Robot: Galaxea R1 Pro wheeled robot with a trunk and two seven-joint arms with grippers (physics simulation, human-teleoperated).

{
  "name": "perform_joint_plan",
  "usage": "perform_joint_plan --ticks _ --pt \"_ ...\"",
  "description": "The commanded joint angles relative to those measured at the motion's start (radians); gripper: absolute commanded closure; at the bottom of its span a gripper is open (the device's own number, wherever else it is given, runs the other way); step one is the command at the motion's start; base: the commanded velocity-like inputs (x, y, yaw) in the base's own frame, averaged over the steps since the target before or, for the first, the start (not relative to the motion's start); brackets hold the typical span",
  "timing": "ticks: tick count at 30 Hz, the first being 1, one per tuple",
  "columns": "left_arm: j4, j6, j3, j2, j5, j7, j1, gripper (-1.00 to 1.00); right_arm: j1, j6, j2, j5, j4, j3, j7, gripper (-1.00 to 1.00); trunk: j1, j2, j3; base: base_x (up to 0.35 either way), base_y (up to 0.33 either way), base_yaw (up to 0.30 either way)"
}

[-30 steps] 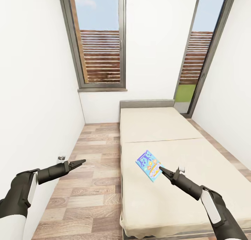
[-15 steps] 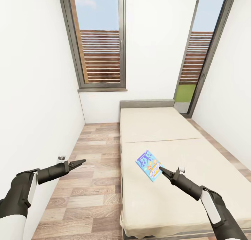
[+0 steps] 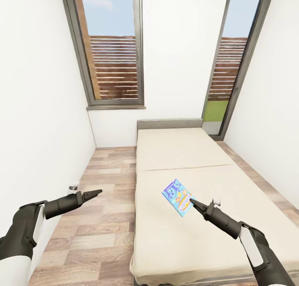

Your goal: Put all the toys in the child's room - the three board games (two on the bed and one on the table), the two jigsaw puzzles on the table, and the tennis ball on the table - inside the toy box on the table in the child's room.

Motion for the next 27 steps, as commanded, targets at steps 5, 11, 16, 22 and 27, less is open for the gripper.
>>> perform_joint_plan --ticks 5,11,16,22,27 --pt "-0.003 0.011 -0.008 -0.001 -0.004 -0.006 -0.001 -1.00 -0.001 0.006 0.000 -0.004 0.001 -0.003 0.003 1.00 0.000 -0.001 -0.001 0.003 -0.155 -0.226" --pt "-0.007 0.011 -0.011 0.000 -0.004 -0.006 -0.001 -1.00 -0.001 0.007 0.000 -0.006 0.001 -0.026 0.003 1.00 0.000 -0.001 -0.001 0.000 -0.014 -0.249" --pt "-0.008 0.011 -0.011 0.000 -0.004 -0.006 -0.001 -1.00 -0.001 0.008 0.000 -0.006 0.001 -0.029 0.003 1.00 0.000 -0.001 -0.001 0.000 -0.001 -0.256" --pt "-0.009 0.010 -0.011 0.000 -0.004 -0.006 -0.001 -1.00 -0.001 0.006 0.000 -0.006 0.001 -0.030 0.003 1.00 0.000 -0.001 -0.001 0.000 0.000 -0.278" --pt "-0.009 0.009 -0.012 0.000 -0.004 -0.007 -0.001 -1.00 -0.001 0.007 0.000 -0.006 0.002 -0.030 0.003 1.00 0.000 -0.001 -0.001 0.000 0.000 -0.183"
